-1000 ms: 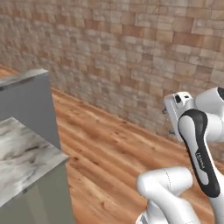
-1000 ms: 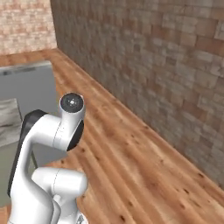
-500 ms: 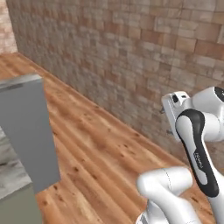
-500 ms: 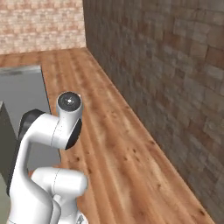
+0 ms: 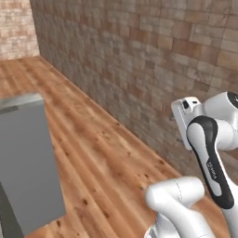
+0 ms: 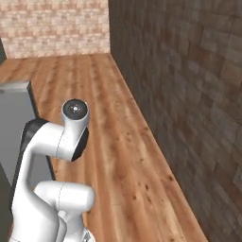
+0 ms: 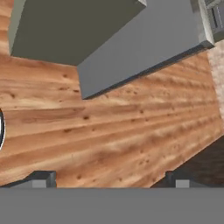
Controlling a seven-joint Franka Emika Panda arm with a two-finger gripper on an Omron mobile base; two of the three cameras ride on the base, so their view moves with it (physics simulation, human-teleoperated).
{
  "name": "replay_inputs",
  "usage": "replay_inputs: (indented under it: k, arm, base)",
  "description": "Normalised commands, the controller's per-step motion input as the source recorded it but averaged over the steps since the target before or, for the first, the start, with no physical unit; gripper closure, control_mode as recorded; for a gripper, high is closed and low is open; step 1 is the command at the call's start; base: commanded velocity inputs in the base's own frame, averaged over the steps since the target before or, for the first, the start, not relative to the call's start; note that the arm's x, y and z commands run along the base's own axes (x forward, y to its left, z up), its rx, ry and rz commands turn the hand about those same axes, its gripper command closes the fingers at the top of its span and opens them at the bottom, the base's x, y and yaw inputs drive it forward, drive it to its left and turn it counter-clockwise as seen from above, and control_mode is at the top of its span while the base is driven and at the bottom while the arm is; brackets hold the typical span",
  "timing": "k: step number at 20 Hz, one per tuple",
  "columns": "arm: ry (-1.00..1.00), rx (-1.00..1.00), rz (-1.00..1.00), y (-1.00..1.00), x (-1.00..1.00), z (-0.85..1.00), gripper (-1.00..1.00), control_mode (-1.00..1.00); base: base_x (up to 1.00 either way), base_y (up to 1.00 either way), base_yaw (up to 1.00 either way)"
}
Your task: Retrieve the tupperware and aluminum foil from the cabinet and place them on the dining counter near the plate with steak and garlic to prepare for storing leftovers.
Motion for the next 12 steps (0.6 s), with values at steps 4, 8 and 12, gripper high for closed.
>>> replay_inputs:
  k: [4,8,12]
  arm:
    - [0.00,0.00,0.00,0.00,0.00,0.00,-1.00,1.00]
    - [0.00,0.00,0.00,0.00,0.00,0.00,-1.00,1.00]
    - [0.00,0.00,0.00,0.00,0.00,0.00,-1.00,1.00]
  base:
    - [1.00,-0.07,0.20]
    - [1.00,0.00,0.24]
    - [1.00,-0.09,0.27]
